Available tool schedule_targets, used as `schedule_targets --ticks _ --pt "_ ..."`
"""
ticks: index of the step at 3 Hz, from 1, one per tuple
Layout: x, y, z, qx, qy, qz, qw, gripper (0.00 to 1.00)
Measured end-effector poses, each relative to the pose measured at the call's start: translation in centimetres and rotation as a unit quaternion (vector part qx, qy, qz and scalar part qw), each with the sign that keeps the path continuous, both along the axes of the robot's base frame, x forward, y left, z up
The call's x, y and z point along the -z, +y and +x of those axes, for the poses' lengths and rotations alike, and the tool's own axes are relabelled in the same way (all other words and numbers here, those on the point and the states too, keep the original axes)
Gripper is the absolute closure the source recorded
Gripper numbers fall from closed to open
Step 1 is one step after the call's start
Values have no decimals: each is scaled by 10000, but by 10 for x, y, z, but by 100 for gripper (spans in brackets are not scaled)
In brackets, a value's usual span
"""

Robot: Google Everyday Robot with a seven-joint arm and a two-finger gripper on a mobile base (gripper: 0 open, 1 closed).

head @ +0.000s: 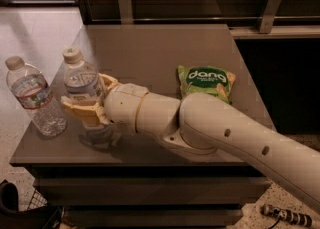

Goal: Move blue plastic bottle near water bottle

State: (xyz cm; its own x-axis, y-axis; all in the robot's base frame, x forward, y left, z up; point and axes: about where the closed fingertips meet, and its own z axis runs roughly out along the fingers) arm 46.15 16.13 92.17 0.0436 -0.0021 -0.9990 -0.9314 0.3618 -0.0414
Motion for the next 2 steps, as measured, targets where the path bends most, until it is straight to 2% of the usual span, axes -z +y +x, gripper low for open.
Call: schedule_targets --ticks 1,2 --pt "10 11 -6 -162 12 14 9999 100" --pt "9 12 -7 -173 3 10 9998 72"
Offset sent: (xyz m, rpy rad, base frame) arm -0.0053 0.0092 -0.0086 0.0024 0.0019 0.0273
